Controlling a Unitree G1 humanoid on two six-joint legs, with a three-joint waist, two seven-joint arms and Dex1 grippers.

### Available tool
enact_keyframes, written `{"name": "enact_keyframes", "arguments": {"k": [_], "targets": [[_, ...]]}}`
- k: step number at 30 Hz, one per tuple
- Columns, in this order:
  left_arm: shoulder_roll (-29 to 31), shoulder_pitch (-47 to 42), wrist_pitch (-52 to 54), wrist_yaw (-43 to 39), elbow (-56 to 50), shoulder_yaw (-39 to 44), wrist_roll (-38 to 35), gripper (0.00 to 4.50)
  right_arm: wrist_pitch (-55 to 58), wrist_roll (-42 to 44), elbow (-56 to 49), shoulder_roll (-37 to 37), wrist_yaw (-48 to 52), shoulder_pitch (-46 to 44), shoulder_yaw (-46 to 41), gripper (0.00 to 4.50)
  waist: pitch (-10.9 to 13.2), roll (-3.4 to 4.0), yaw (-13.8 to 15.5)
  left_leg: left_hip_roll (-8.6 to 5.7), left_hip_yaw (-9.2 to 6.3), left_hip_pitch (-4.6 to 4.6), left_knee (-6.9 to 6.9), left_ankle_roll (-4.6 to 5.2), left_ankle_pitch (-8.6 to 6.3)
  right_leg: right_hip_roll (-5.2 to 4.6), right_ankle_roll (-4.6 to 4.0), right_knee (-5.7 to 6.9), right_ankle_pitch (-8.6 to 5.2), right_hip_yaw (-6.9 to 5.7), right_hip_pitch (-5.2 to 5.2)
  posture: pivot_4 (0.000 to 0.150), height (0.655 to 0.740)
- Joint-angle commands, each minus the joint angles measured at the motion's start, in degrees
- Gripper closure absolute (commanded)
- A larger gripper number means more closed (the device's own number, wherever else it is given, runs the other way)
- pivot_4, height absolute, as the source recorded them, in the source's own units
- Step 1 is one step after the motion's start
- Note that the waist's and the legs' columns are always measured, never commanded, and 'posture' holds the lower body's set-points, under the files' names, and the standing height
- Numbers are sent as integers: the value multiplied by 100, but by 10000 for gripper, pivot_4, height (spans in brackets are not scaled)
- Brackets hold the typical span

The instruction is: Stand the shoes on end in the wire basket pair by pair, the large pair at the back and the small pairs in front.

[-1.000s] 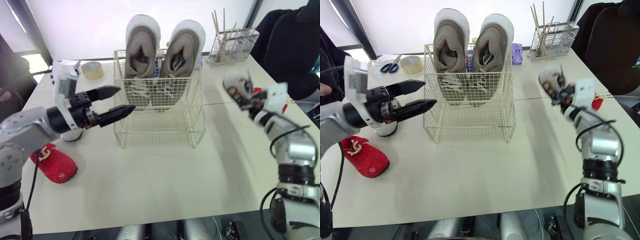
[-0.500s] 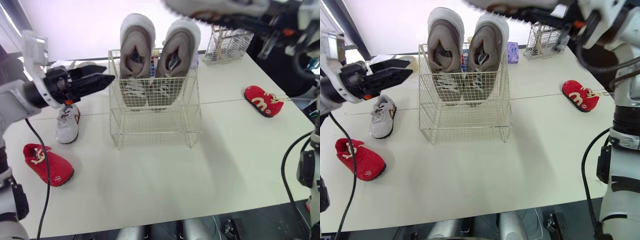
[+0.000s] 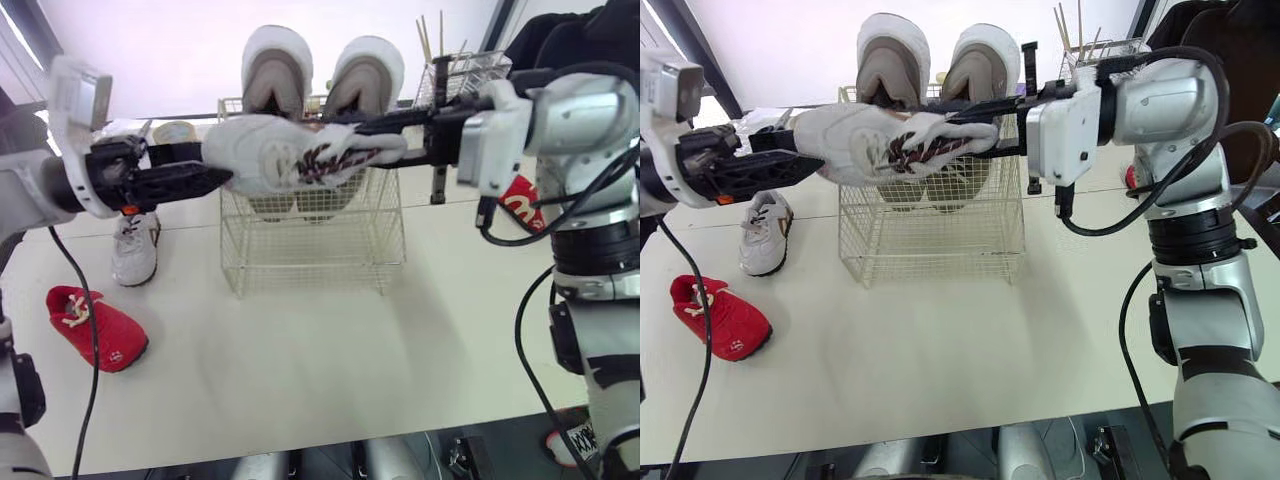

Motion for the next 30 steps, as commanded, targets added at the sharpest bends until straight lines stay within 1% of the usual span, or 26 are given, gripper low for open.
{"name": "enact_keyframes", "arguments": {"k": [1,3,5,7,9,11,12,13,14,15,17,21,22,26,27,30], "targets": [[-91,-89,133,65,-193,88,-112,0,-168,21,-62,125,-9,-235,-9,41909,0,0,1,0,0,0,0,0,0,0,0,1,0,0,0,1500,7400],[-145,-65,185,85,-241,88,-108,0,-180,23,-69,165,-1,-241,14,41909,1,-2,1,0,-1,0,1,-1,0,0,0,2,0,0,-1,1500,7400],[-211,-4,227,102,-291,87,-103,5420,-206,20,-72,194,34,-253,54,41909,1,-2,1,0,-1,0,1,-1,0,0,0,2,0,0,-1,1500,7400],[-274,38,275,127,-315,112,-130,13188,-227,21,-84,203,86,-255,95,41909,1,-2,2,0,-1,0,1,-1,1,0,0,2,0,0,-1,1500,7400],[-319,64,324,149,-342,141,-157,23136,-220,28,-107,191,129,-244,113,41909,1,-2,4,0,-1,0,3,-2,1,0,0,3,0,0,0,1500,7400],[-368,122,358,185,-382,161,-192,31786,-194,57,-128,180,173,-231,118,41909,1,-2,2,0,-1,0,3,-2,1,0,0,4,0,0,-1,1500,7400],[-398,150,376,217,-408,173,-217,36992,-175,82,-138,169,202,-224,113,41909,1,-2,2,0,-1,0,3,-2,1,0,0,4,0,0,0,1500,7400],[-429,182,398,252,-430,190,-249,40903,-115,122,-152,164,230,-216,109,41909,1,-2,2,0,-1,0,3,-2,1,0,0,4,0,0,-1,1500,7400],[-490,230,416,331,-470,219,-298,42053,6,173,-178,144,262,-210,98,37141,2,-2,2,0,-2,0,3,-2,1,0,0,4,0,0,-1,1500,7400],[-550,278,424,415,-517,247,-343,42049,180,226,-214,104,315,-199,94,31808,1,-2,3,0,-2,0,3,-2,1,0,0,4,0,0,-1,1500,7400],[-711,389,398,638,-616,350,-453,42050,1359,722,-550,-97,436,-130,20,23064,2,-2,7,0,-2,0,3,-2,1,0,0,4,0,-1,-1,1500,7400],[-1087,627,344,1291,-794,656,-810,42050,3474,1624,-1055,-508,272,-148,-327,2582,4,-8,26,0,-7,-4,6,-1,1,-2,0,2,0,-2,0,1500,7400],[-1195,717,308,1475,-858,737,-926,42050,4018,1856,-1094,-625,183,-166,-460,120,4,-7,26,0,-8,-4,6,0,0,-2,-1,2,0,-2,1,1500,7400],[-1666,1028,50,2188,-1169,1004,-1340,42050,6169,2994,-988,-1229,-64,155,-1201,120,4,-12,59,-1,-9,-4,6,10,-6,-6,-2,-1,1,-2,4,1500,7400],[-1774,1086,-20,2347,-1257,1044,-1439,42050,6621,3293,-979,-1265,-259,310,-1439,120,4,-12,57,-1,-9,-4,6,36,-21,-6,-2,-4,1,-3,5,1500,7400],[-2085,1188,-262,2786,-1477,1061,-1665,42050,7701,4118,-1050,-1108,-1021,839,-2133,120,3,-14,59,0,-9,-3,7,41,-24,-7,-3,-5,1,-2,9,1500,7400]]}}
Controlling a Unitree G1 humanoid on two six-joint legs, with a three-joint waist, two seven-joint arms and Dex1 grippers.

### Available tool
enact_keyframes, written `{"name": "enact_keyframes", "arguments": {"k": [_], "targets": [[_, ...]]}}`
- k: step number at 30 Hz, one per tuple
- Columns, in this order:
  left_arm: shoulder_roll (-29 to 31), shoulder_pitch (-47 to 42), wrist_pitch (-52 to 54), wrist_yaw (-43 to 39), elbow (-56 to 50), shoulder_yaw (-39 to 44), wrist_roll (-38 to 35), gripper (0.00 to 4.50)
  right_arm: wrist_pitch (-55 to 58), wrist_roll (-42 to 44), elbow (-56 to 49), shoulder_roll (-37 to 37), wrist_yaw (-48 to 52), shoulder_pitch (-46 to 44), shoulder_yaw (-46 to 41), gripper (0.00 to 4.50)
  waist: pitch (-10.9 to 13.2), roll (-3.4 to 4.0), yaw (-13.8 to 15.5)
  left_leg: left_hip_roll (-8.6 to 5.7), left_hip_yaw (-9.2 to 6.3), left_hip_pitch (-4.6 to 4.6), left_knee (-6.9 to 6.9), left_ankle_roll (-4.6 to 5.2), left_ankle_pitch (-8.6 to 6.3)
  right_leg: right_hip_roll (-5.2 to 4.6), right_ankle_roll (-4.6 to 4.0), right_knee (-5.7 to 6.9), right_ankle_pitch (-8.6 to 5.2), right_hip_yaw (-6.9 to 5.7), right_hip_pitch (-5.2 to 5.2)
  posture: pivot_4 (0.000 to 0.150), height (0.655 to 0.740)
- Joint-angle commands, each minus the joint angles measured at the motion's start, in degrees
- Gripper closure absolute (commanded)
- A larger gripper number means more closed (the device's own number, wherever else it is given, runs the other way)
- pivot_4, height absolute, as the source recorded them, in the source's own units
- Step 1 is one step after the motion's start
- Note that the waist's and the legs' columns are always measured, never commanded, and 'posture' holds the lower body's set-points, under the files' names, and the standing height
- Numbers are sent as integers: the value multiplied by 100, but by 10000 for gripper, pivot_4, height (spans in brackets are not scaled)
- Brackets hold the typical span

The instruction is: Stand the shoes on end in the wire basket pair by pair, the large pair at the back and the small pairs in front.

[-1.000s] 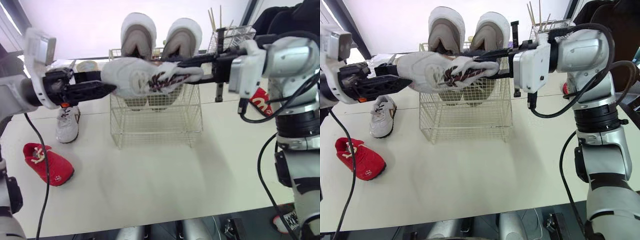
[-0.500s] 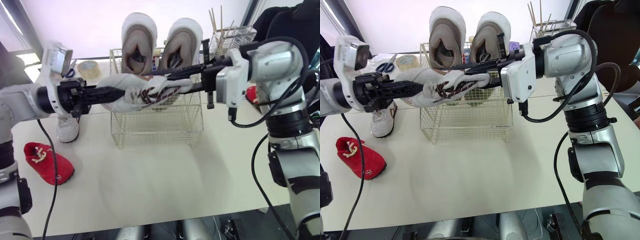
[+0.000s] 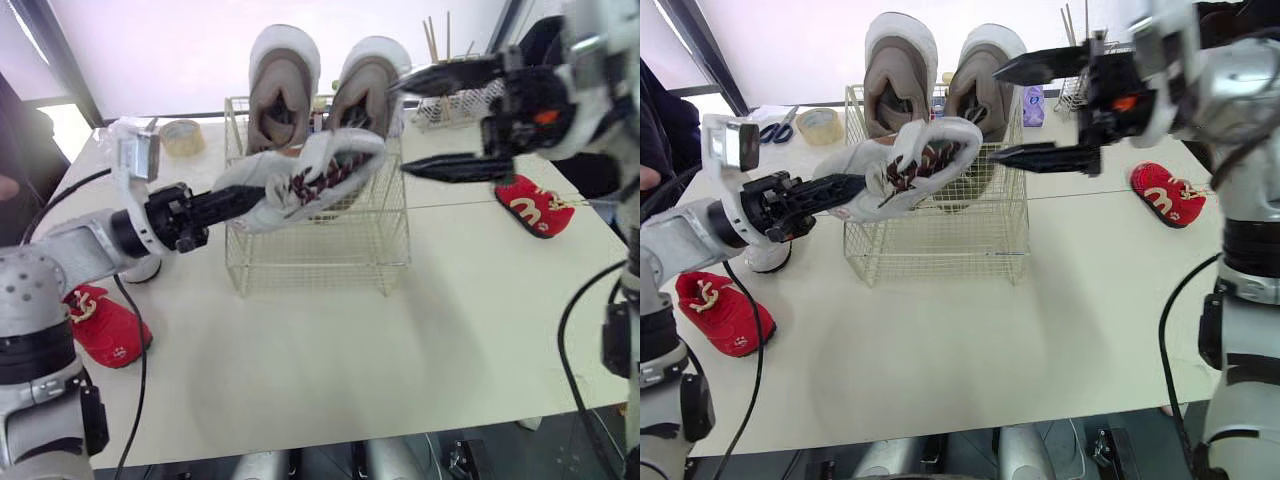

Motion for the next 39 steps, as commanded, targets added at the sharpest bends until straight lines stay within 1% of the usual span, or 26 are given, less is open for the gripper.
{"name": "enact_keyframes", "arguments": {"k": [1,5,7,9,12,17,26,29,32,35,36,39], "targets": [[-284,-18,-445,491,-413,196,-415,42050,1189,1067,-267,220,-869,558,-835,120,0,0,-3,0,0,0,0,0,0,0,0,1,0,0,0,1500,7400],[-643,-68,-766,882,-555,81,-544,42050,1784,1847,-629,807,-1898,1244,-1305,120,-1,1,-40,1,4,0,0,0,1,1,0,6,1,1,-4,1500,7400],[-852,-157,-926,1038,-592,-39,-560,42050,1891,2157,-898,1329,-2475,1668,-1332,120,-3,-2,-33,1,6,0,0,-3,3,2,0,9,1,2,-6,1500,7400],[-996,-217,-1044,1154,-589,-136,-542,42050,1911,2504,-1140,1811,-2968,1838,-1311,120,-3,-2,-30,2,5,1,2,-4,4,4,0,9,1,0,-4,1500,7400],[-1108,-256,-1144,1243,-581,-246,-524,42050,1806,2804,-1337,2350,-3497,1745,-1216,120,-2,-1,-39,-1,8,0,6,-8,7,4,2,11,2,4,-5,1500,7400],[-1224,-188,-1261,1322,-638,-424,-495,42050,1397,2910,-1271,3029,-4022,1317,-1068,120,-3,-1,-41,-1,7,0,7,-22,15,5,1,11,2,2,-4,1500,7400],[-1279,6,-1399,1430,-738,-522,-519,42050,989,2735,-1001,3332,-4040,886,-774,120,-3,-1,-45,-3,7,0,7,-30,20,5,1,10,2,1,-3,1500,7400],[-1290,62,-1474,1487,-777,-544,-544,42050,882,2641,-875,3361,-3987,810,-686,8228,-3,-1,-47,-2,7,1,5,-30,20,6,1,10,2,1,-4,1500,7400],[-1284,105,-1530,1522,-823,-573,-575,42050,831,2608,-831,3364,-3944,792,-644,22731,-3,-1,-48,-2,7,1,5,-29,20,6,1,10,2,1,-4,1500,7400],[-1282,142,-1578,1564,-871,-603,-572,42050,802,2589,-801,3371,-3914,768,-616,35617,-3,-1,-44,-3,7,1,5,-29,20,6,1,10,2,1,-4,1500,7400],[-1267,159,-1582,1586,-891,-614,-559,42050,801,2568,-796,3365,-3908,754,-602,38340,-3,-1,-44,-3,7,1,5,-29,20,6,1,10,2,1,-4,1500,7400],[-1153,212,-1535,1637,-950,-663,-490,42050,806,2460,-795,3293,-3902,703,-560,38848,-3,-1,-47,-3,7,1,5,-29,20,6,1,10,2,1,-4,1500,7400]]}}
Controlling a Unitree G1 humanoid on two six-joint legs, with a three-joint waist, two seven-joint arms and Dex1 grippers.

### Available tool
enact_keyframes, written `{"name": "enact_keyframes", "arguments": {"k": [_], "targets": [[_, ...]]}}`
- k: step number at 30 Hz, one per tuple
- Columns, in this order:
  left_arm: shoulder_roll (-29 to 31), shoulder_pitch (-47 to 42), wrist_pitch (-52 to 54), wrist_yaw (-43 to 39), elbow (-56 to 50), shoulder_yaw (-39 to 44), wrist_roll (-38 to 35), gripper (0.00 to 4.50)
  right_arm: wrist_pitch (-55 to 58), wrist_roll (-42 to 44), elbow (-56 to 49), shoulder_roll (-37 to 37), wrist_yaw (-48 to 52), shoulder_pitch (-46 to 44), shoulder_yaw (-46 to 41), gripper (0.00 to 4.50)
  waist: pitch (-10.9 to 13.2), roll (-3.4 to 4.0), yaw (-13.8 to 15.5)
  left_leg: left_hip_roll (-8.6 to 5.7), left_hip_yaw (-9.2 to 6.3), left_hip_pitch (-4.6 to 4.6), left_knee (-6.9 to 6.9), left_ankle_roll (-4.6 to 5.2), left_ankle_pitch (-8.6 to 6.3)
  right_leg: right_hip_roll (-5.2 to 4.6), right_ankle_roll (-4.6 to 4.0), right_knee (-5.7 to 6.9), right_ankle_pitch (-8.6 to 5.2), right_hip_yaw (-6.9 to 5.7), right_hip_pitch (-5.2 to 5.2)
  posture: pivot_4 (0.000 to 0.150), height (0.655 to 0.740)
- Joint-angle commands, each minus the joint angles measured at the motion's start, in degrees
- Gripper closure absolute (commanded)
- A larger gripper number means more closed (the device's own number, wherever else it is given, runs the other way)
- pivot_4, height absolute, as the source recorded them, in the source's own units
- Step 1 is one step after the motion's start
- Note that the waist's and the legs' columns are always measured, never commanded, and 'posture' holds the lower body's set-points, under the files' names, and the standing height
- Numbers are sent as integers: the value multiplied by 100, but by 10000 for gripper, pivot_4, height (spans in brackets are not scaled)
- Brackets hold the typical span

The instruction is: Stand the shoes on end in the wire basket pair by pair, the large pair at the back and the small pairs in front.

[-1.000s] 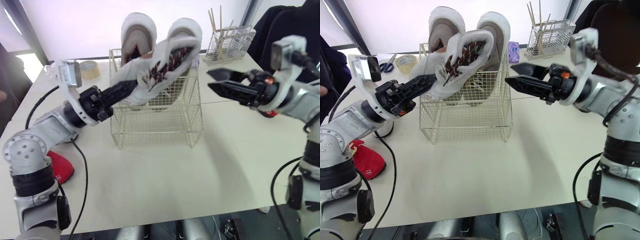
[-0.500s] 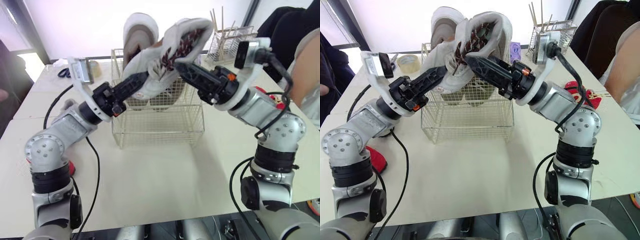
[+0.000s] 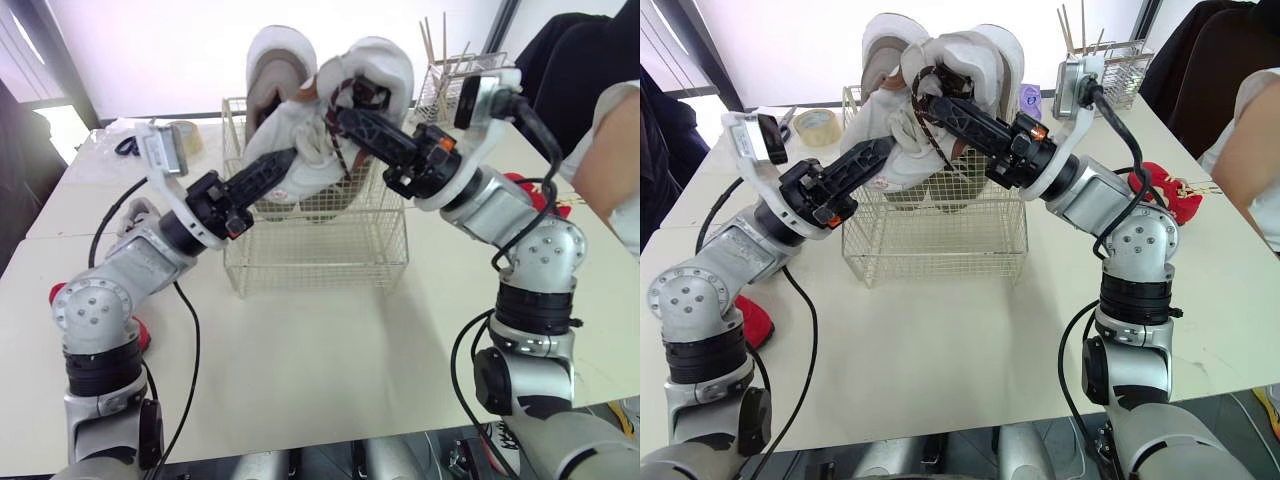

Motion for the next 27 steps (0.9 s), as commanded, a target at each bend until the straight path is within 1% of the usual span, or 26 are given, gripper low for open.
{"name": "enact_keyframes", "arguments": {"k": [1,3,4,7,8,9,10,12,14,17,19,23,27], "targets": [[170,31,1,80,-239,-100,49,42050,-100,-26,-150,-38,124,-309,53,38848,0,0,0,0,0,0,0,0,0,0,0,0,0,0,0,1500,7400],[293,55,11,73,-267,-138,148,31826,-77,-63,-137,-140,190,-390,35,38848,0,0,-1,0,0,0,-1,0,0,0,0,0,0,0,-1,1500,7400],[376,59,22,40,-282,-138,164,28548,-68,-137,-103,-255,287,-454,42,38848,0,0,-2,0,0,0,-1,0,0,0,0,0,0,0,-1,1500,7400],[797,155,82,-227,-468,-170,437,13019,-84,-508,92,-781,842,-691,156,38848,0,1,-2,0,0,0,-2,3,-2,0,0,-1,0,0,-1,1500,7400],[967,219,93,-347,-549,-181,557,7864,-100,-627,206,-966,1064,-798,197,38848,1,1,-3,0,0,0,-3,24,-14,0,0,-2,0,0,-1,1500,7400],[1106,282,97,-440,-605,-179,631,2498,-130,-742,306,-1124,1268,-889,249,38848,1,1,-2,0,0,0,-5,24,-14,0,-1,-3,0,0,-1,1500,7400],[1316,381,110,-591,-677,-160,759,429,-193,-926,439,-1326,1550,-1005,337,38848,1,1,-2,0,0,0,-5,25,-15,0,-1,-5,0,0,-1,1500,7400],[1753,594,136,-926,-790,-84,1003,429,-459,-1486,722,-1781,2240,-1212,655,38848,1,2,-3,0,0,0,-8,27,-16,0,-2,-7,-1,0,-1,1500,7400],[2319,902,43,-1455,-921,-86,1532,429,-924,-2210,1179,-2244,3094,-1460,1112,38848,2,3,-11,1,1,1,-12,29,-17,0,-3,-10,-1,0,-1,1500,7400],[2851,1238,-250,-2054,-986,-187,2252,429,-1780,-3197,1920,-2546,4068,-1811,1727,38848,3,5,-19,2,4,2,-17,29,-18,0,-4,-14,-2,1,-3,1500,7400],[2992,1308,-489,-2288,-971,-289,2679,429,-2268,-3662,2346,-2531,4480,-1995,1969,38848,3,5,-12,4,4,1,-20,28,-19,0,-4,-16,-2,1,-3,1500,7400],[3011,1161,-917,-2539,-873,-525,3409,429,-3217,-4443,3211,-2307,4951,-2350,2246,38848,5,8,-8,4,4,1,-21,26,-19,-2,-5,-19,-1,2,-3,1500,7400],[3145,1047,-1682,-2764,-855,-1024,4652,429,-3997,-5042,3813,-2092,5314,-2574,2431,38848,6,7,0,4,4,0,-24,22,-18,-2,-5,-20,-1,1,-6,1500,7400]]}}
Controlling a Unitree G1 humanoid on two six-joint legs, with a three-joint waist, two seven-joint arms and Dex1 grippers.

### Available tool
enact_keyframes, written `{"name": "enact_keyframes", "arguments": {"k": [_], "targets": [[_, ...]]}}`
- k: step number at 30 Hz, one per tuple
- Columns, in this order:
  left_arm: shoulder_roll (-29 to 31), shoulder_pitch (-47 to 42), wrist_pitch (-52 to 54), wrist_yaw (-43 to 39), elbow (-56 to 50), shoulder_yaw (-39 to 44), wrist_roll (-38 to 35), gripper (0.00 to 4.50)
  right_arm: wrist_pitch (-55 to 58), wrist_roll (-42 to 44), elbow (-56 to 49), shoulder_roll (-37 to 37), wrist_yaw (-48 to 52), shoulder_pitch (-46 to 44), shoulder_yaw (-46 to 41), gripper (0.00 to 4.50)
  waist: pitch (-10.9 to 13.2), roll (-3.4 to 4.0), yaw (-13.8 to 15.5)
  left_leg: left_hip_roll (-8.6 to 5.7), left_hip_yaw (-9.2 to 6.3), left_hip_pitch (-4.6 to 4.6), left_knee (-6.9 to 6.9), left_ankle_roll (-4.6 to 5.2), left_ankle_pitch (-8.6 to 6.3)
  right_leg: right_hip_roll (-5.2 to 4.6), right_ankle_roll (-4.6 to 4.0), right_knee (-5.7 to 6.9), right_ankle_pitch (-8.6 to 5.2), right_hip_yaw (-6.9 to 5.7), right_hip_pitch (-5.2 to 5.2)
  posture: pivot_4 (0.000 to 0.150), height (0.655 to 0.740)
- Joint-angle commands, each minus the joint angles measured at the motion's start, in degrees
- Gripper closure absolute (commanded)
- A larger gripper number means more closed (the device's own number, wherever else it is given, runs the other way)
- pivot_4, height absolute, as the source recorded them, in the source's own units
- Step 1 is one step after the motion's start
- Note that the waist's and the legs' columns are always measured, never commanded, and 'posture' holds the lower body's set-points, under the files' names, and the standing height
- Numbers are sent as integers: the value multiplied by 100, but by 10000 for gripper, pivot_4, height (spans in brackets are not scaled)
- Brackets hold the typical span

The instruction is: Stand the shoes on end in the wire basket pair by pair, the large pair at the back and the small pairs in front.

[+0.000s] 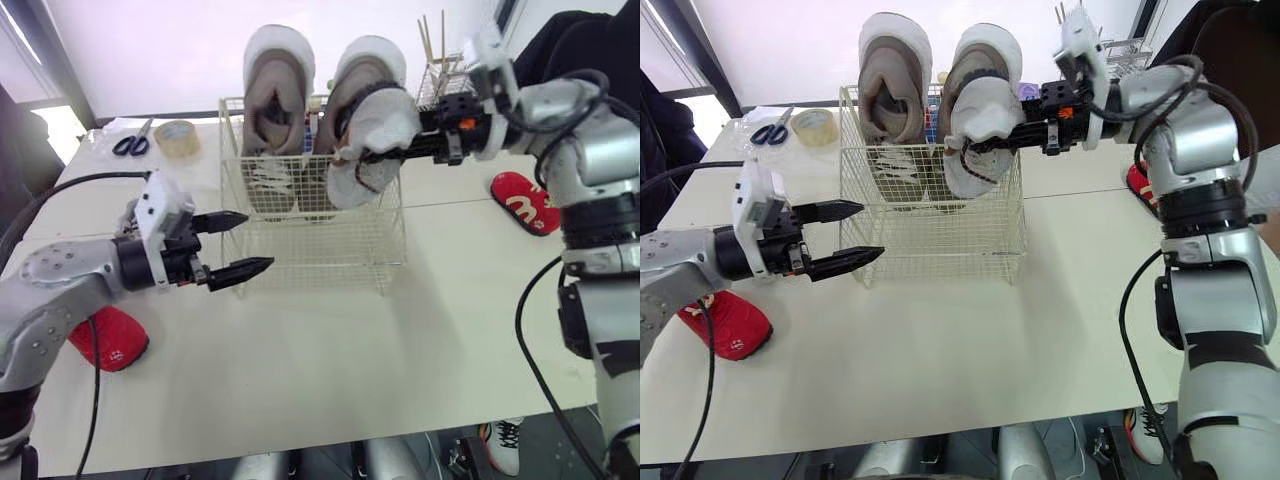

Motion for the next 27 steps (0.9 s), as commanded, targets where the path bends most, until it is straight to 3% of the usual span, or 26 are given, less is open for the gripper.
{"name": "enact_keyframes", "arguments": {"k": [1,12,21,22,27], "targets": [[213,-112,-752,-263,-51,-347,1057,429,-606,-389,339,113,297,-289,-29,38848,1,1,1,0,0,0,0,-4,2,0,0,-1,0,0,0,1500,7400],[480,-668,-3379,-1067,1034,-1279,3685,429,-1466,-1227,941,275,686,-424,29,38848,4,7,1,-1,0,-4,-5,-10,5,0,0,-1,0,0,-7,1500,7400],[413,-733,-3966,-1320,1282,-1250,4167,429,-1344,-1387,776,331,648,-128,17,38848,4,8,0,-1,0,-4,-5,-3,2,0,-1,2,2,-1,-8,1500,7400],[403,-730,-3980,-1337,1294,-1248,4184,0,-1350,-1419,760,323,643,-105,32,28768,4,8,1,-1,0,-4,-5,-3,1,0,-1,2,2,-1,-8,1500,7400],[365,-723,-4001,-1377,1331,-1244,4221,0,-1360,-1524,660,268,727,-50,34,5728,4,8,-3,-1,0,-3,-3,-1,1,0,-1,5,2,-1,-8,1500,7400]]}}
